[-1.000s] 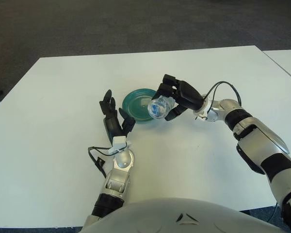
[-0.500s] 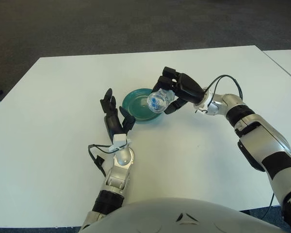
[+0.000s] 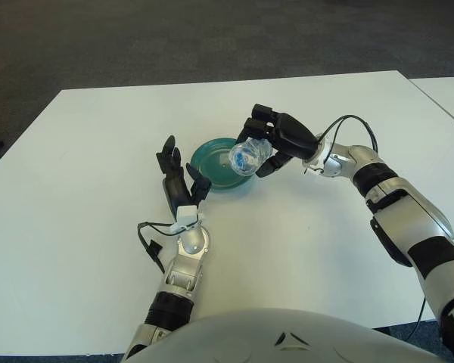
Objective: Put the bottle into the plate.
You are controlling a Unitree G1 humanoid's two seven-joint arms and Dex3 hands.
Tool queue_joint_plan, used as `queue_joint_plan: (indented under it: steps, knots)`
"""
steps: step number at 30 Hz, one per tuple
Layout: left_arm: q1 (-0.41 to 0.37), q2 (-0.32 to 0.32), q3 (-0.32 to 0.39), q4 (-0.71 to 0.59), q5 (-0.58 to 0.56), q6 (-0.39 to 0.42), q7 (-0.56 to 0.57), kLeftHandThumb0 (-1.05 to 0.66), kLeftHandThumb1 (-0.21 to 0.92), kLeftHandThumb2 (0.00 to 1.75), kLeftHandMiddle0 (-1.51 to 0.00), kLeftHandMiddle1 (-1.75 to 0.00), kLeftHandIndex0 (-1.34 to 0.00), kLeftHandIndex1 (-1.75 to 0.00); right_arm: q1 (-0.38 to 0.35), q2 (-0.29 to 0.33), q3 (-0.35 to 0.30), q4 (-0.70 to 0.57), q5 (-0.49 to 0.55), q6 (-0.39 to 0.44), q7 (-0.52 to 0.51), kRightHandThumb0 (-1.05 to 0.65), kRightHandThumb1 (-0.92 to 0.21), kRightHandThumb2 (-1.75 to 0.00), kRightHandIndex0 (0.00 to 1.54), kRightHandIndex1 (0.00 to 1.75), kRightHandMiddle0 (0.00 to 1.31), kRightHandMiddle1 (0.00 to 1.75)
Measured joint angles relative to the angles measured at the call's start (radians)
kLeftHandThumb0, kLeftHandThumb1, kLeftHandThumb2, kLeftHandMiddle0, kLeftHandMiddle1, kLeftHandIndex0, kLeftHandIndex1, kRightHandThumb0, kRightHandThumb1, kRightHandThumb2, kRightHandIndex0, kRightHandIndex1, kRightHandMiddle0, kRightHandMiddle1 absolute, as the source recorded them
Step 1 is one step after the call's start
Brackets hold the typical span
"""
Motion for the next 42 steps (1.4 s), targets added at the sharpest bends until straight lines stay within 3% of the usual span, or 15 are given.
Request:
queue_joint_plan:
  steps: [12, 17, 31, 42]
  knots:
    - [-0.007, 0.0, -0.021, 0.0, 0.043, -0.005, 0.031, -0.87, 0.92, 1.11, -0.39, 0.0, 0.0, -0.7, -0.011, 0.048, 0.0, 0.037, 0.0, 0.002, 0.085, -0.91, -0.92, -0.7, 1.37, 1.75, 1.15, 1.75]
    - [-0.007, 0.0, -0.022, -0.003, 0.045, -0.005, 0.04, -0.86, 0.92, 1.11, -0.39, 0.0, 0.0, -0.7, -0.011, 0.075, 0.005, 0.061, -0.004, 0.047, 0.087, -0.91, -0.92, -0.74, 1.36, 1.75, 1.15, 1.75]
    - [-0.016, -0.001, 0.026, 0.047, -0.003, -0.008, 0.033, -0.85, 0.92, 1.13, -0.44, -0.02, 0.0, -0.87, -0.033, 0.155, 0.095, 0.101, -0.112, 0.202, -0.011, -0.92, -0.92, -0.87, 1.33, 1.75, 1.15, 1.75]
    - [-0.017, -0.001, 0.035, 0.052, 0.0, 0.009, 0.05, -0.85, 0.92, 1.12, -0.44, -0.02, 0.0, -0.9, -0.086, 0.175, 0.128, 0.119, -0.127, 0.222, -0.062, -0.89, -0.92, -0.9, 1.33, 1.75, 1.12, 1.75]
